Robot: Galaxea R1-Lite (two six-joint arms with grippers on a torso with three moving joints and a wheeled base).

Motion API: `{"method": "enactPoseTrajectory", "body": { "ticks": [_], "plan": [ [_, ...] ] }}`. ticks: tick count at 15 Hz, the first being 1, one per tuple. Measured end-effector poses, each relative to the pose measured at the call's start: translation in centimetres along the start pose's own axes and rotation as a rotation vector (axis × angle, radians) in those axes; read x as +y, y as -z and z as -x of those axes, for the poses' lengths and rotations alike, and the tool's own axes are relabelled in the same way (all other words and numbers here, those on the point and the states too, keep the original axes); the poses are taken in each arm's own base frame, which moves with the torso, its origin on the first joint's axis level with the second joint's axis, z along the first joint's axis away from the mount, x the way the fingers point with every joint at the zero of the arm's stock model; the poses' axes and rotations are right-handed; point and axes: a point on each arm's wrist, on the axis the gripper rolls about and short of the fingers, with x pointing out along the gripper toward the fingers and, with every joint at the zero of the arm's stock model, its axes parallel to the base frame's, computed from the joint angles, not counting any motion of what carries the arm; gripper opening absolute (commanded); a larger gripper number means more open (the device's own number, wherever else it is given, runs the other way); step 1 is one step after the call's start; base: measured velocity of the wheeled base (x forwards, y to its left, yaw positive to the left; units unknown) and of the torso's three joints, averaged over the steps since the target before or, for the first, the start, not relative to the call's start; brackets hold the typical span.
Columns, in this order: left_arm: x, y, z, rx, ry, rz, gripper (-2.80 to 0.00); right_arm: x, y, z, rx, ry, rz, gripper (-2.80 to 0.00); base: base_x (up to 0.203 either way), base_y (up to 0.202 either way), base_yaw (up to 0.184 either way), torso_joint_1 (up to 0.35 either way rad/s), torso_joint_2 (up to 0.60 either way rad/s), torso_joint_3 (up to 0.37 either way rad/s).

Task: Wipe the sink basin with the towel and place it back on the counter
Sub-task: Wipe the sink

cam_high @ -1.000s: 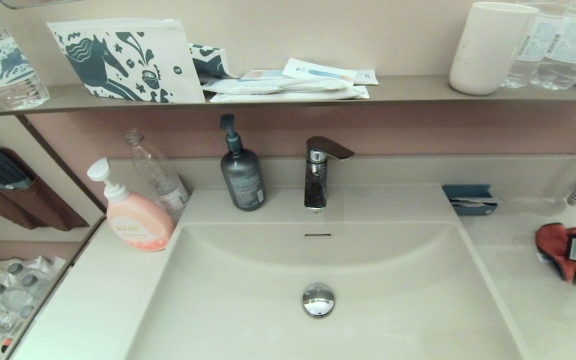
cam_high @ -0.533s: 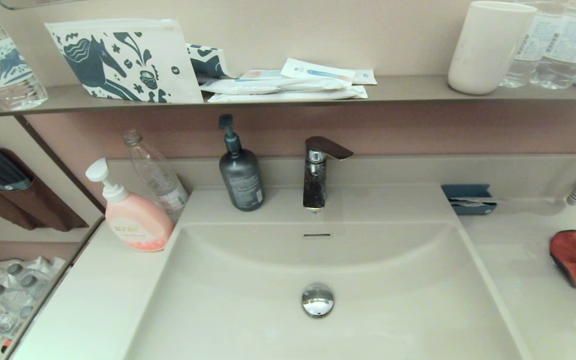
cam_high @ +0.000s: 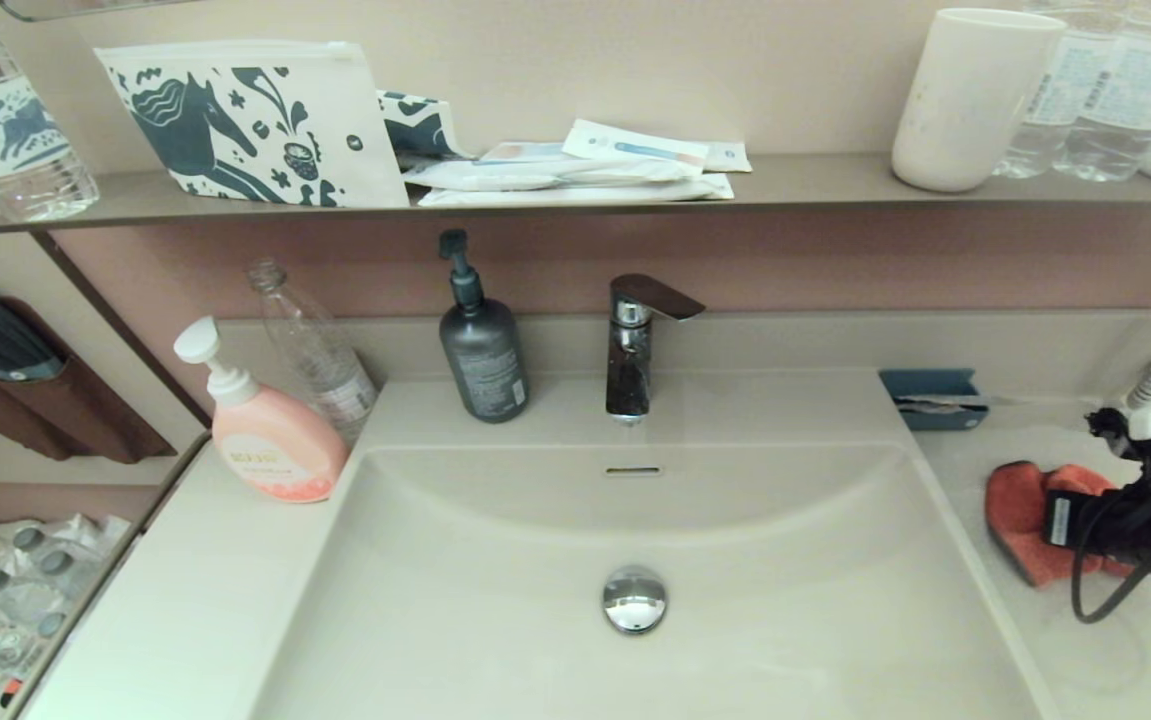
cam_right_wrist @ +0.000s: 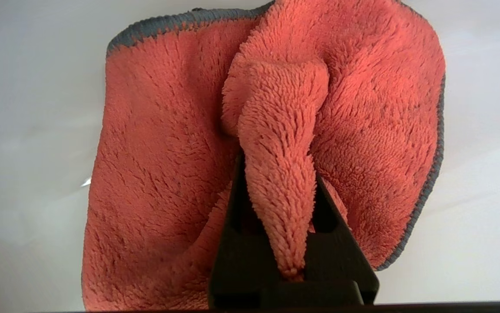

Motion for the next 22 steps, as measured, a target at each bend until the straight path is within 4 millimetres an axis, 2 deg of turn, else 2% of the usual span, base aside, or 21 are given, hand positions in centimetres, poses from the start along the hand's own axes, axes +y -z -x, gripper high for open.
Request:
{"method": "enactPoseTrajectory", "body": {
  "ticks": [3, 6, 10, 17, 22],
  "plan": [
    [0.0, 0.0, 0.0, 0.0, 0.0, 0.0, -2.8, 3.2, 1.8, 1.3, 0.022, -0.046, 0.038, -2.8, 0.0, 0.0, 0.0, 0.0, 0.0, 0.0],
    [0.0, 0.0, 0.0, 0.0, 0.0, 0.0, -2.8, 4.2, 2.8, 2.2, 0.036, -0.073, 0.059, -2.8, 0.0, 0.0, 0.0, 0.0, 0.0, 0.0],
    [0.0, 0.0, 0.0, -0.001, 0.0, 0.0, -2.8, 2.8, 2.1, 1.5, 0.038, -0.043, 0.029, -2.8, 0.0, 0.0, 0.0, 0.0, 0.0, 0.0],
    [0.0, 0.0, 0.0, -0.001, 0.0, 0.0, -2.8, 0.2, -1.8, -2.2, -0.031, 0.049, -0.062, -2.8, 0.0, 0.0, 0.0, 0.0, 0.0, 0.0],
    [0.0, 0.0, 0.0, 0.0, 0.0, 0.0, -2.8, -2.0, -3.8, -3.6, -0.069, 0.1, -0.106, -2.8, 0.0, 0.0, 0.0, 0.0, 0.0, 0.0]
  ]
}}
